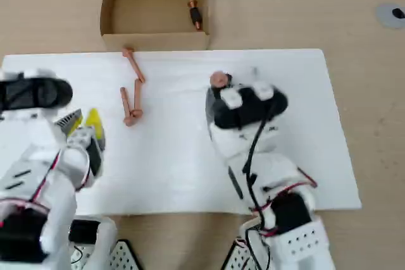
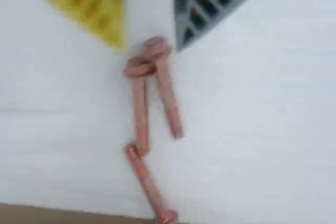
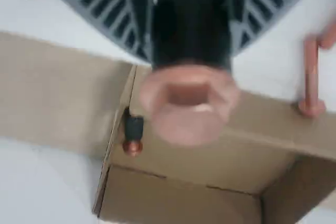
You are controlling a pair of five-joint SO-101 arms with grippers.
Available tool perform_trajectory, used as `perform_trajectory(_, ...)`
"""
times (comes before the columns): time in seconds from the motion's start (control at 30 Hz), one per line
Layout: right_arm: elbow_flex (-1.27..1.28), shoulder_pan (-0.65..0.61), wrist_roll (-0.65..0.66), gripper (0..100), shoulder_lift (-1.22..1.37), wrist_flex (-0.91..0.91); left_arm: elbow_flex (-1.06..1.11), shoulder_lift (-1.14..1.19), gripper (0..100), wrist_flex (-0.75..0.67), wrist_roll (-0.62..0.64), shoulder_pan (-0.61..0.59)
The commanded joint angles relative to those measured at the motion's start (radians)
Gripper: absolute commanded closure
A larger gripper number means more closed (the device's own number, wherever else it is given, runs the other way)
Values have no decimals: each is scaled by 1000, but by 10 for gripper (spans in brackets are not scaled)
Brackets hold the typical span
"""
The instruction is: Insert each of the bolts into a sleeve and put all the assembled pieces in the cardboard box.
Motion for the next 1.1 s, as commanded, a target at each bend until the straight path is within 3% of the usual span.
perform_trajectory(0.0,-295,16,8,989,252,-2,29,18,976,2,-40,-26)
perform_trajectory(0.3,-805,13,6,989,831,-2,124,-154,976,-101,-60,-118)
perform_trajectory(0.77,-1508,38,6,989,1656,-3,396,-423,976,-186,-60,-121)
perform_trajectory(1.07,-2080,111,6,989,2176,5,439,-506,976,-186,-60,-123)
